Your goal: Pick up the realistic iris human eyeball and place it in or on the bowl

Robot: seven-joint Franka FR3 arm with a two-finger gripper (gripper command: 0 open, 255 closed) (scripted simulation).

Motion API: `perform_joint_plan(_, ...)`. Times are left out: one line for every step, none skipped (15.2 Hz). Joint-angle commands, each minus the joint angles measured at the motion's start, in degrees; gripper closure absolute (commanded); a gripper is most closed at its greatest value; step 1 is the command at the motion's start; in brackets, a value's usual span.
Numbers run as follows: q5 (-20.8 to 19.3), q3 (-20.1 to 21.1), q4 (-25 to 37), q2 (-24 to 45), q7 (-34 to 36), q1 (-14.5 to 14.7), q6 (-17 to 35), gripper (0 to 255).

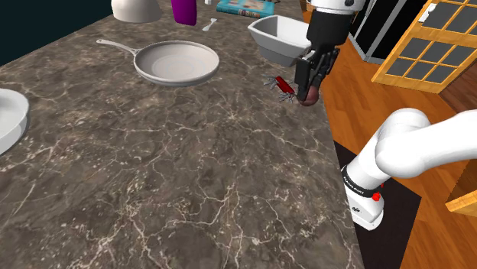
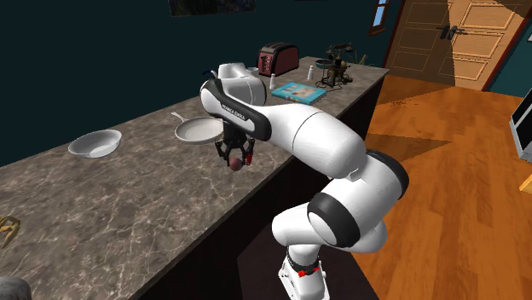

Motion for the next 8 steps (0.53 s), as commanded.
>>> perform_joint_plan(-0.23, -0.27, 1.99, 0.47, 0.25, -0.10, -1.53, 255)
perform_joint_plan(-0.33, -0.38, 2.92, 0.72, 0.37, -0.14, -2.21, 255)
perform_joint_plan(-0.43, -0.48, 3.87, 0.99, 0.49, -0.19, -2.88, 255)
perform_joint_plan(-0.52, -0.58, 4.82, 1.26, 0.61, -0.23, -3.56, 255)
perform_joint_plan(-0.61, -0.67, 5.78, 1.55, 0.74, -0.28, -4.23, 255)
perform_joint_plan(-0.70, -0.77, 6.75, 1.85, 0.86, -0.32, -4.90, 255)
perform_joint_plan(-0.79, -0.86, 7.74, 2.15, 0.99, -0.37, -5.58, 255)
perform_joint_plan(-0.87, -0.95, 8.73, 2.47, 1.12, -0.41, -6.25, 255)
